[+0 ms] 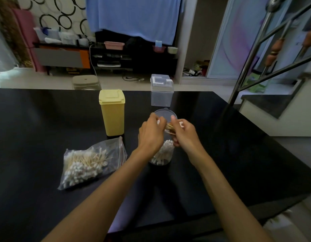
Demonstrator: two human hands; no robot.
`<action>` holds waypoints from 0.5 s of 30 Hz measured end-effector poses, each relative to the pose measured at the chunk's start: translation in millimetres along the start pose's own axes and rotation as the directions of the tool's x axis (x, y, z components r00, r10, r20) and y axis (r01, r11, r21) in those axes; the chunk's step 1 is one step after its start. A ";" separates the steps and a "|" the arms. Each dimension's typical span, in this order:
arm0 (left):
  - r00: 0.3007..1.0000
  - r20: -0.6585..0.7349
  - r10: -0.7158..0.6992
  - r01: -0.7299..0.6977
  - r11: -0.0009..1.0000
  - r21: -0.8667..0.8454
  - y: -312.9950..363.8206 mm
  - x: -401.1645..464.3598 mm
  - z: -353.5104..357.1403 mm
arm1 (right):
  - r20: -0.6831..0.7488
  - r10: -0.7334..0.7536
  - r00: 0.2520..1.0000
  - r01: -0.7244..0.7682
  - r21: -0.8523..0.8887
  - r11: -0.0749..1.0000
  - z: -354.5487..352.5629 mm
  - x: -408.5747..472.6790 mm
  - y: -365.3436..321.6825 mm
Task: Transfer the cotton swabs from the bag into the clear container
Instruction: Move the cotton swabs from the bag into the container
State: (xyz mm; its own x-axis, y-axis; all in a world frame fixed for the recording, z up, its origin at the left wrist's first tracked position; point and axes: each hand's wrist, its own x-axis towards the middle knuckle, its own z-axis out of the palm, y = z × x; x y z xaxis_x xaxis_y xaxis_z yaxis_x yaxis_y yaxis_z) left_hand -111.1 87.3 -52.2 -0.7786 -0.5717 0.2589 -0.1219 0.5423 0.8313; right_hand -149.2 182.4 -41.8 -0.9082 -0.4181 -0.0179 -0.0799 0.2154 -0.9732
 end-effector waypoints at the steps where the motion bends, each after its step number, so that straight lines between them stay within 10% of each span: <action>1: 1.000 0.015 -0.016 0.016 1.000 0.006 2.5 -1.1 1.8 | -0.076 -0.056 0.996 0.053 -0.044 0.998 4.3 1.5 2.7; 7: 0.958 0.287 -0.012 0.032 0.997 -0.066 -1.0 -2.7 -9.7 | -0.149 -0.244 0.958 0.230 -0.101 0.968 6.5 3.9 11.5; 15: 0.883 0.353 -0.310 0.312 0.949 0.052 -31.5 12.2 -52.7 | -0.207 0.015 0.978 -0.014 0.009 1.000 -19.9 11.6 9.0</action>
State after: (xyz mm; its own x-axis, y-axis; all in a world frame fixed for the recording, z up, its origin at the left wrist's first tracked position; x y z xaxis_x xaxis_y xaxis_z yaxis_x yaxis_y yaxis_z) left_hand -84.3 30.7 -49.3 -0.8667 -0.4557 -0.2029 -0.3910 0.3680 0.8436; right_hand -168.6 197.0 -46.2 -0.9746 -0.2234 0.0149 -0.0637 0.2129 -0.9750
